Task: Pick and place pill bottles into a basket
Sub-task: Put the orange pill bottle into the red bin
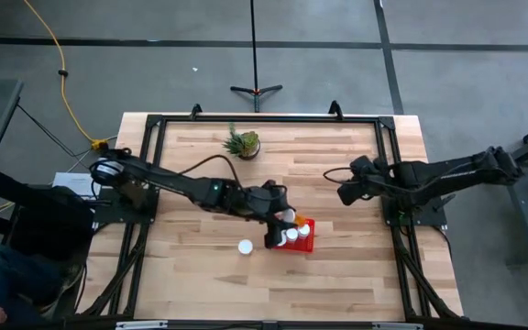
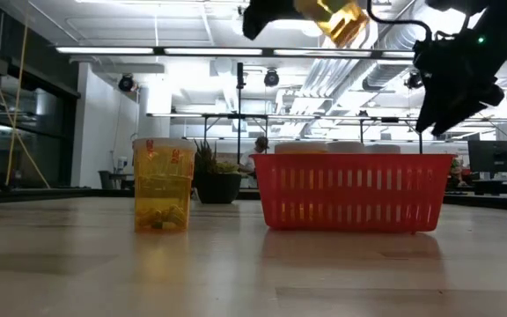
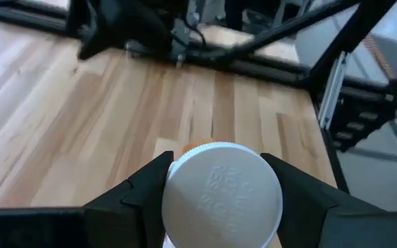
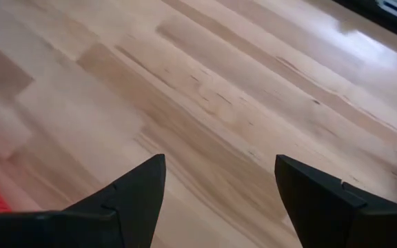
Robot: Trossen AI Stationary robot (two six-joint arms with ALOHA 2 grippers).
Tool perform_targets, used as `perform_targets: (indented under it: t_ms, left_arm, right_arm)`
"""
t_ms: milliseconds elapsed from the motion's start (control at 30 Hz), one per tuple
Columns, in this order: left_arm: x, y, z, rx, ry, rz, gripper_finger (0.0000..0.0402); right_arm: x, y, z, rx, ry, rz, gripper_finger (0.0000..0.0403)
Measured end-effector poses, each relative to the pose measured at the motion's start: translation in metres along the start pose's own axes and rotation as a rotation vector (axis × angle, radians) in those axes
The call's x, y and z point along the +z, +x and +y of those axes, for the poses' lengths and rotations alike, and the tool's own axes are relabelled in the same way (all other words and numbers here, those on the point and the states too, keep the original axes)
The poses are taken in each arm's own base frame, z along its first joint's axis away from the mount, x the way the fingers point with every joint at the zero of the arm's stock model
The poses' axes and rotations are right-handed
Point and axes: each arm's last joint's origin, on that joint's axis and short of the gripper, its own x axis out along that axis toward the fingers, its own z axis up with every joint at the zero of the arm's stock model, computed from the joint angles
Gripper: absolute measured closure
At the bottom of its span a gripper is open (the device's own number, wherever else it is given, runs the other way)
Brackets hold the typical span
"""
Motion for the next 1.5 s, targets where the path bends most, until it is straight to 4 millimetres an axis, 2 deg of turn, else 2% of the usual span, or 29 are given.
perform_targets:
  t_ms: [233, 367, 533, 733, 867, 1000, 1133, 1500]
  left_arm:
    - [-0.007, 0.012, -0.002, -0.029, -0.016, 0.013, 0.0162]
    - [-0.009, 0.015, -0.002, -0.045, -0.019, 0.031, 0.0169]
    - [-0.010, 0.016, -0.002, -0.045, -0.016, 0.034, 0.0161]
    - [-0.014, 0.022, -0.005, -0.075, 0.012, 0.033, 0.0169]
    - [-0.016, 0.028, -0.006, -0.086, 0.023, 0.027, 0.0169]
    - [-0.023, 0.037, -0.005, -0.073, 0.041, 0.044, 0.0160]
    - [-0.029, 0.045, 0.000, -0.052, 0.071, 0.072, 0.0166]
    - [-0.034, 0.053, 0.026, 0.015, 0.079, 0.157, 0.0157]
  right_arm:
    - [0.002, -0.001, -0.008, -0.020, 0.047, 0.018, 0.0139]
    - [0.007, -0.007, -0.011, -0.012, 0.058, -0.092, 0.0139]
    - [0.017, -0.018, -0.012, 0.081, 0.076, -0.214, 0.0139]
    - [0.022, -0.026, -0.016, 0.120, 0.114, -0.287, 0.0139]
    - [0.025, -0.028, -0.012, 0.200, 0.090, -0.285, 0.0139]
    - [0.029, -0.033, -0.001, 0.384, 0.004, -0.277, 0.0139]
    - [0.030, -0.039, 0.006, 0.497, -0.028, -0.286, 0.0139]
    - [0.025, -0.041, 0.008, 0.493, -0.039, -0.270, 0.0139]
